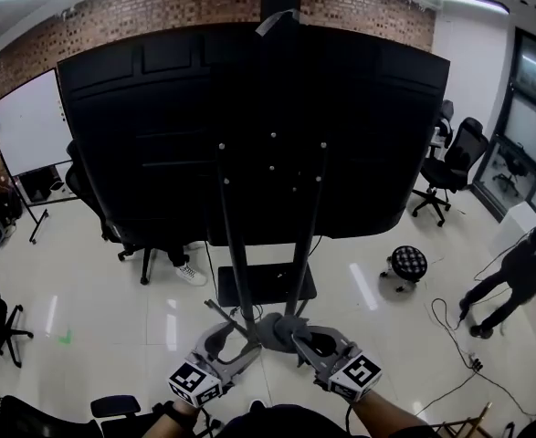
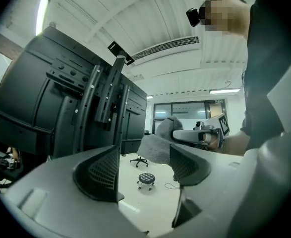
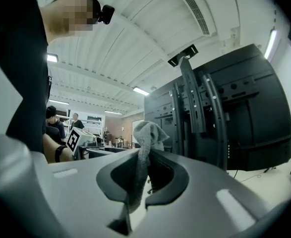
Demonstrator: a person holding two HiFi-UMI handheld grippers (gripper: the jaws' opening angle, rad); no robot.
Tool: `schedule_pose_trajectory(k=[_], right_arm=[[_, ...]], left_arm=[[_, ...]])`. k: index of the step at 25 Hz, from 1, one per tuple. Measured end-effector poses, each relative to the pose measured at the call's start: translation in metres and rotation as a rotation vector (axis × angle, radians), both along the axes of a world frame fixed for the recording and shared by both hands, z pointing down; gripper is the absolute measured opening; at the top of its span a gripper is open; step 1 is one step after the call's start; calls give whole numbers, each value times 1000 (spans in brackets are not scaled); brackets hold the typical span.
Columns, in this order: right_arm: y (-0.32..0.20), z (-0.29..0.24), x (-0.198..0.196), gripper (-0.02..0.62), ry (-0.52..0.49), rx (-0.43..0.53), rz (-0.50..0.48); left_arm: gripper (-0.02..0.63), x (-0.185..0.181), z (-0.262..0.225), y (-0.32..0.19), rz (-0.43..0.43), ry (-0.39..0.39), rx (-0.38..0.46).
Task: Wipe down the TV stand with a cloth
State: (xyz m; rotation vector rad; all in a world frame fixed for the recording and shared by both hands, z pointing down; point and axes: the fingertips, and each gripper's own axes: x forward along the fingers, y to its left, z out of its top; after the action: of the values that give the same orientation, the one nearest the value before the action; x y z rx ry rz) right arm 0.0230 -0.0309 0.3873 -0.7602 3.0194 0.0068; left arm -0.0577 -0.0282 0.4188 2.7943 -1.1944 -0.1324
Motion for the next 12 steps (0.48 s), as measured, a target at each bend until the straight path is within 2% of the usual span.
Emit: schedule_pose_trajectory(k=[7, 12], right_arm=[[-43, -30, -30, 17, 15, 81, 28], [-68, -66, -38, 17, 36, 185, 21]], left_arm=[[350, -20, -30, -44, 65, -20, 55], [353, -19, -63, -69, 87, -15, 116]])
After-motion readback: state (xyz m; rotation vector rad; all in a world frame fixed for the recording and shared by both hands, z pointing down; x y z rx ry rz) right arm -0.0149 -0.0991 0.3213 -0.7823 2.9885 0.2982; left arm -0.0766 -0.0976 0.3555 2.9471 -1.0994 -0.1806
